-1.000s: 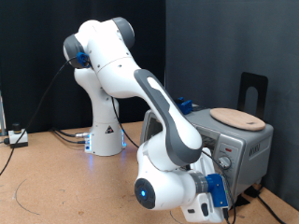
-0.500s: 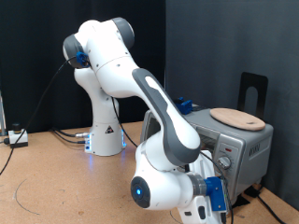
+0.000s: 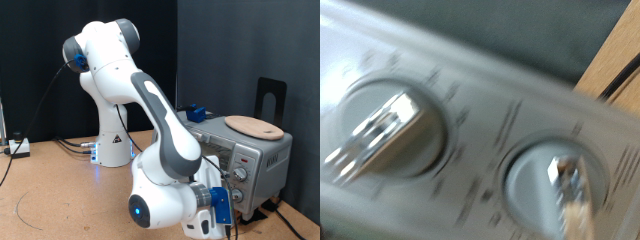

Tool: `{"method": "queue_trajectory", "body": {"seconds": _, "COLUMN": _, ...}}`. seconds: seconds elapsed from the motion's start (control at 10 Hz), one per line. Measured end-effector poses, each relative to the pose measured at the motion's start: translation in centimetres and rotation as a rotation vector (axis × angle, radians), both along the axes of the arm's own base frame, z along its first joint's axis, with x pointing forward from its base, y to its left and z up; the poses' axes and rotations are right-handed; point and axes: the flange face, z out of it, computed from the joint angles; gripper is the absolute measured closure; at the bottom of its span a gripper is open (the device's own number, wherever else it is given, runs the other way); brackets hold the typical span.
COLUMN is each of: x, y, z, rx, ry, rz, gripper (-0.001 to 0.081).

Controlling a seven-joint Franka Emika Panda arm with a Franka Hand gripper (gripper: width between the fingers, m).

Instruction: Make a piece of toast with the oven

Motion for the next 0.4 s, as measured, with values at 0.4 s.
{"method": "queue_trajectory", "body": {"seconds": 0.4, "x": -0.9, "y": -5.6, "z": 2.2, "rx": -0.020, "ry": 0.095, "rz": -0.013, "gripper": -0.0004}}
